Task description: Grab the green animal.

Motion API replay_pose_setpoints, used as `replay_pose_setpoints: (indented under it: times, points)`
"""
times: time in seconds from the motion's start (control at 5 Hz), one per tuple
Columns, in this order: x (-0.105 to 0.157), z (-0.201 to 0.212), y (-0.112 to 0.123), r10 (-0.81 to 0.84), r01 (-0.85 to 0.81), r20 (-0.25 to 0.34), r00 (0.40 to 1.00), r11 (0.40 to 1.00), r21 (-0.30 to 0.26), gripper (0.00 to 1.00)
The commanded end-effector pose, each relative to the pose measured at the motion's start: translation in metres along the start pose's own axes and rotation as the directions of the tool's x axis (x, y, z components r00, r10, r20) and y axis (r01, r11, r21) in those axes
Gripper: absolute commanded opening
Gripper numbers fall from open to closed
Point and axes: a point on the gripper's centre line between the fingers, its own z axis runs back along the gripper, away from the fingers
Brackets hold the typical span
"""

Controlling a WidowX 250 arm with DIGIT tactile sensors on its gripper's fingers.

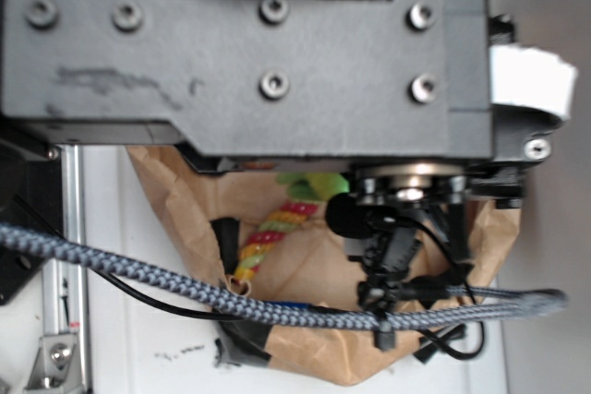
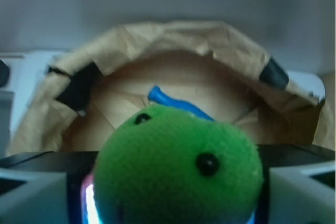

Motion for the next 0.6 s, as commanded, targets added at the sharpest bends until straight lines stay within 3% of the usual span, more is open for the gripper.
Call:
replay_pose_setpoints:
  times: [0.0, 0.4]
  points:
    - [0.0176, 0.0091, -0.0071, -0.049, 0.049, 0.065, 0.997, 0.999, -0.005, 0.00]
    - [0.0157, 0.0080, -0.0112, -0.043, 0.043, 0.042, 0.998, 0.999, 0.000, 0.00]
